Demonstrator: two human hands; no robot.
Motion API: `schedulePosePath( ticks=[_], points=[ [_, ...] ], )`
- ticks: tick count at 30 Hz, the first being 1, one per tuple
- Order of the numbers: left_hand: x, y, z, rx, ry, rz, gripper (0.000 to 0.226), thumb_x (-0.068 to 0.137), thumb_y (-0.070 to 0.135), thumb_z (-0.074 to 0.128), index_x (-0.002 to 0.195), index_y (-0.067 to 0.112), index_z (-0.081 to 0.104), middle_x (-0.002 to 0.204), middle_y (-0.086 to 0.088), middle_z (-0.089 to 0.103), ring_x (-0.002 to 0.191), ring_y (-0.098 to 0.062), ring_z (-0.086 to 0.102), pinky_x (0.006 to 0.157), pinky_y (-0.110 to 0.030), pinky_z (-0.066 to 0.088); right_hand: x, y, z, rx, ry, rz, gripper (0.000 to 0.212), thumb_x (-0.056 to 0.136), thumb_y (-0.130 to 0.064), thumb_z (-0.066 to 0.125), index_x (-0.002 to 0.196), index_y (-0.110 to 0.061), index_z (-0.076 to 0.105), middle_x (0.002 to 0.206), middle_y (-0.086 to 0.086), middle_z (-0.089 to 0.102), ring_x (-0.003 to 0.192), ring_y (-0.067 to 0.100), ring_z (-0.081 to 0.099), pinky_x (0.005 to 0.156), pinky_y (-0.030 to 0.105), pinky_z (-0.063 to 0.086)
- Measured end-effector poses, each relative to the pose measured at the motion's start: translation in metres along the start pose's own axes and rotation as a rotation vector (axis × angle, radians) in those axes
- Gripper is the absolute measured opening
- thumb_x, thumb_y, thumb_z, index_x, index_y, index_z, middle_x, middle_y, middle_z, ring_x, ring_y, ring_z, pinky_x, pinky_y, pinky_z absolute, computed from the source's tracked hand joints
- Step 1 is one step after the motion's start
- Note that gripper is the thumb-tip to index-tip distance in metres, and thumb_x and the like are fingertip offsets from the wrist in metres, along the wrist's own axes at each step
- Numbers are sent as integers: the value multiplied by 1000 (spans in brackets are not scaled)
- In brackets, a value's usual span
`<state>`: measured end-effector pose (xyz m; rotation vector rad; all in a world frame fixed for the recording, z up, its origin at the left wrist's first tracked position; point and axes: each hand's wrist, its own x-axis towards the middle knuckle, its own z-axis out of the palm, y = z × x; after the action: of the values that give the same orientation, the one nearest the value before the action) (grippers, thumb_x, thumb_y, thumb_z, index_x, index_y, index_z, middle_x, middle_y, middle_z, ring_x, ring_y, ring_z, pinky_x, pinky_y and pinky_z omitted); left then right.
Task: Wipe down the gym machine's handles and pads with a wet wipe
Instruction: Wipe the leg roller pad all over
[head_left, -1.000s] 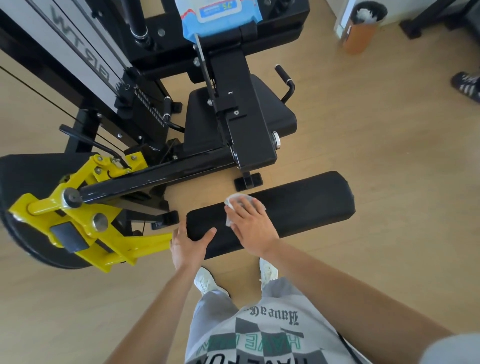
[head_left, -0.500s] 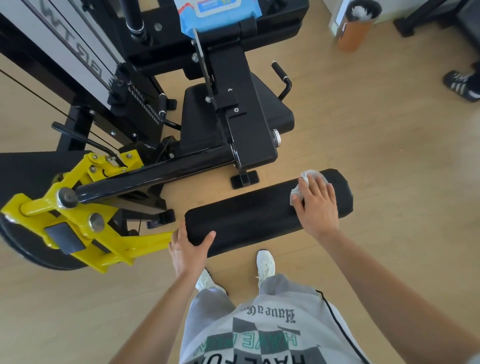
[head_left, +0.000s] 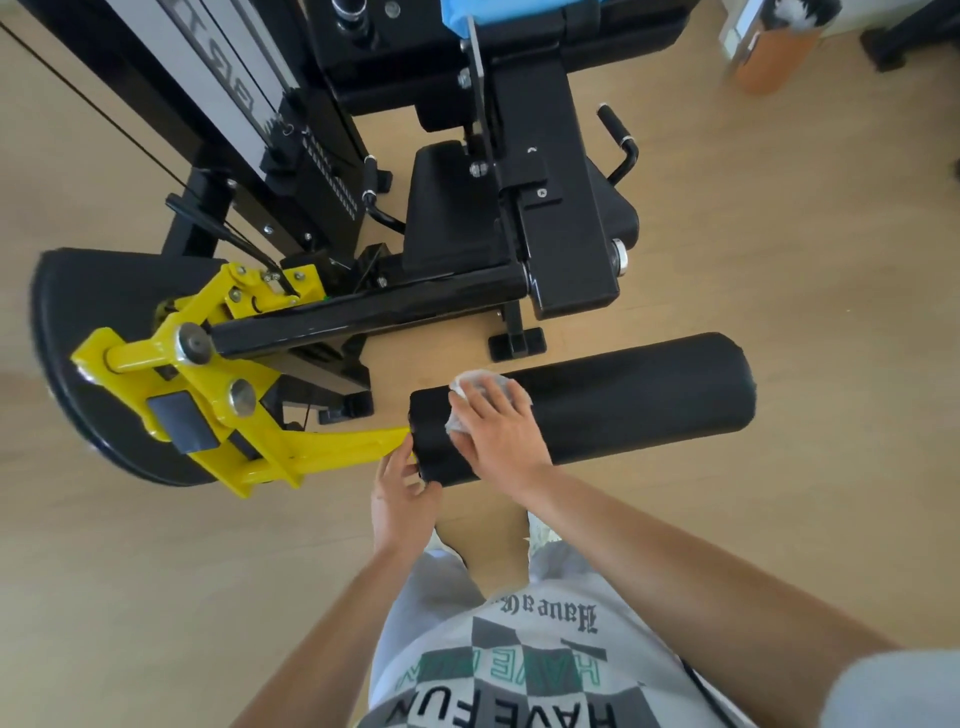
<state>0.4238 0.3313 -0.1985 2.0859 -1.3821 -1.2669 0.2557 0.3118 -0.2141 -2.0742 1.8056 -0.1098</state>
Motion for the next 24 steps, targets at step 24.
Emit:
schedulePosePath(
  ticks=[24],
  points=[
    [32,25,-4,17,100,31,48,92,28,72,138,25,58,131,7,63,117,-15,61,92,-33,49,-34,83,-21,-67,101,155,54,105,-50,26,154,-27,33,154,5,42,147,29,31,124,47,23]
  ],
)
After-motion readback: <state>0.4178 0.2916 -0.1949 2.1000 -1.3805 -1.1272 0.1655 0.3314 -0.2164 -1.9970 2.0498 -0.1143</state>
